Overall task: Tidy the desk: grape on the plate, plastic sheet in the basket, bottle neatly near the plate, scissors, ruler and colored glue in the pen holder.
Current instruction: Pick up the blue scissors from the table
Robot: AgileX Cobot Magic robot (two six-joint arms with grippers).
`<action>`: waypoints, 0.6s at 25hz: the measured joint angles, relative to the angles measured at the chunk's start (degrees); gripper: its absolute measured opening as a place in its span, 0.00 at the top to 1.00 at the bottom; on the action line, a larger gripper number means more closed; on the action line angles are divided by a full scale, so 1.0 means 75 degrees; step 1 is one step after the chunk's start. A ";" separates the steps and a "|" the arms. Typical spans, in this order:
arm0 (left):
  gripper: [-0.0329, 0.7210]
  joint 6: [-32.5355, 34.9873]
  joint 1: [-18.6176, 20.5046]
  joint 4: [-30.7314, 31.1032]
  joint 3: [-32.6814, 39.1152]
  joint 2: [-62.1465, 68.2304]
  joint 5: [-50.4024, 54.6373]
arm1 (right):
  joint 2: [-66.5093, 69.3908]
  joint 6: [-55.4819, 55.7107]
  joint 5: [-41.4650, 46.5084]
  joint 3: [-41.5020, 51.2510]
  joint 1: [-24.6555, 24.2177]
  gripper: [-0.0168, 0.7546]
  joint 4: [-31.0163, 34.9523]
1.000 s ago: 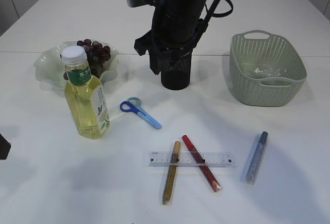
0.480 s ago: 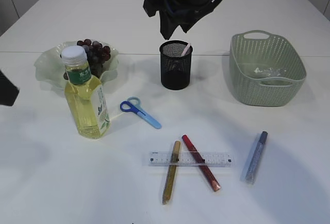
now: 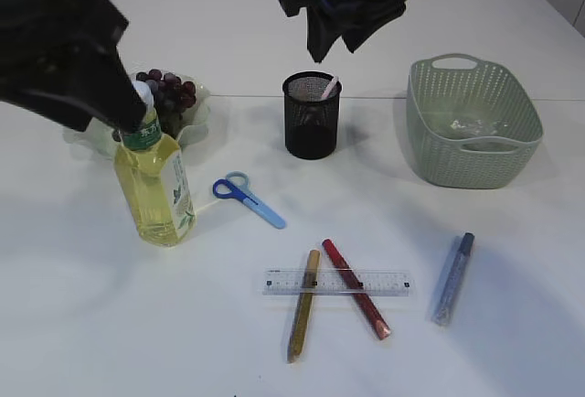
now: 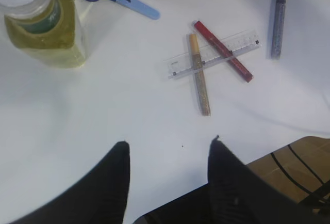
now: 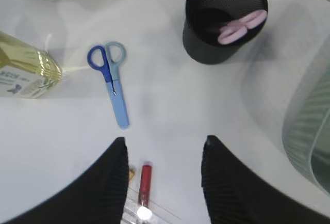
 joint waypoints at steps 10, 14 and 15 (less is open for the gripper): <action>0.48 -0.0017 -0.0296 0.0233 -0.1364 0.1105 0.0328 | -0.1679 0.0033 0.0000 0.2832 -0.0239 0.49 -0.0858; 0.48 -0.0031 -0.0716 0.0553 -0.1886 0.1720 0.0453 | -0.2569 0.0033 0.0000 0.3707 -0.0282 0.49 -0.1126; 0.48 -0.0063 -0.0805 0.0569 -0.2000 0.1864 0.0469 | -0.2802 0.0033 0.0000 0.3914 -0.0319 0.49 -0.1138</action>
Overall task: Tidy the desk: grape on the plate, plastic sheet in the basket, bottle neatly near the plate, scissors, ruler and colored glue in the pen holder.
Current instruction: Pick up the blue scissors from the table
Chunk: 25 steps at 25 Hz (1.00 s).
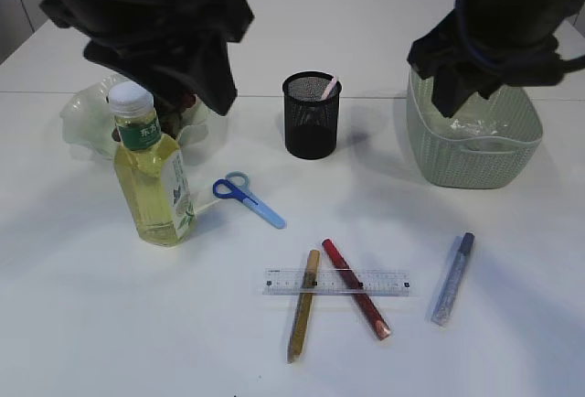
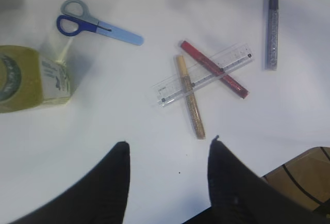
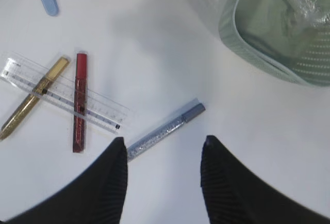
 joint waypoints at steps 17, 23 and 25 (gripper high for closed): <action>0.48 -0.1453 -0.0126 0.0021 -0.1313 0.1924 -0.0450 | -0.1855 0.0063 -0.0638 0.2460 -0.1999 0.49 0.0574; 0.48 -0.2445 -0.0126 0.0021 -0.2412 0.2866 -0.0188 | -0.1855 0.0068 -0.0758 0.2460 -0.1999 0.49 0.0808; 0.48 -0.2667 -0.0126 0.0021 -0.2646 0.3111 -0.0153 | -0.1855 0.0068 -0.0775 0.2460 -0.1999 0.49 0.0819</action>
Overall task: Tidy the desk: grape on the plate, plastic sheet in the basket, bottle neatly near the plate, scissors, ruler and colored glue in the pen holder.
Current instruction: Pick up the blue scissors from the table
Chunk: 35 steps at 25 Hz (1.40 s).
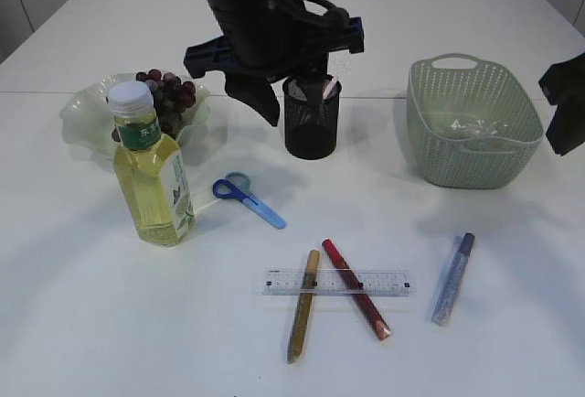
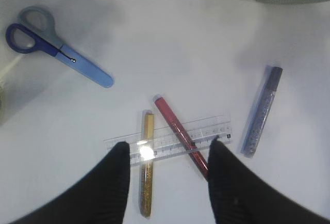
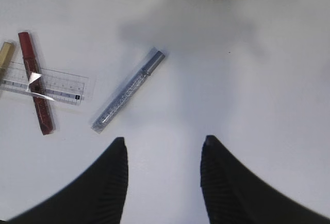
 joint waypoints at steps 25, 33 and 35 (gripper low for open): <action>0.50 -0.3823 0.0497 0.0047 -0.0432 0.1355 0.0308 | 0.0000 0.0012 0.0078 0.0000 0.0000 0.50 0.0072; 0.50 -0.4271 0.0652 -0.0011 -0.0630 0.1656 0.0370 | 0.0000 0.0012 0.0145 0.0000 0.0000 0.50 0.0072; 0.50 -0.4559 0.0652 -0.0082 -0.0704 0.1768 0.0370 | 0.0000 0.0012 0.0163 0.0000 0.0000 0.50 0.0072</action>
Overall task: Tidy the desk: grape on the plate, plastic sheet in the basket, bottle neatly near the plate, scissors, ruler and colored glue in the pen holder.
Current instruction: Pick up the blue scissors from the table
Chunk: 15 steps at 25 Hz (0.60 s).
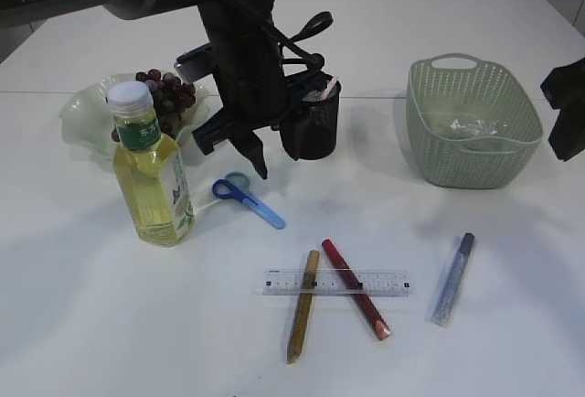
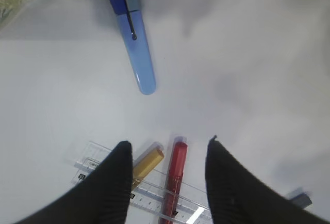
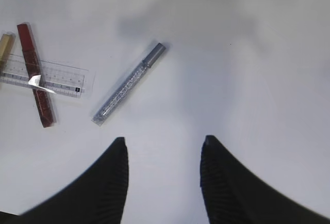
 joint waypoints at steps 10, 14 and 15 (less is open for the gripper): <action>0.50 -0.0378 0.0000 -0.0273 -0.0036 0.0549 0.0000 | 0.0000 0.0000 0.0015 0.0000 0.0000 0.50 0.0057; 0.51 -0.0484 0.0000 -0.0407 -0.0036 0.0728 0.0000 | 0.0000 0.0000 0.0015 0.0000 0.0000 0.50 0.0057; 0.51 -0.0603 0.0000 -0.0407 -0.0036 0.0746 0.0000 | 0.0000 0.0000 0.0015 0.0000 0.0000 0.50 0.0057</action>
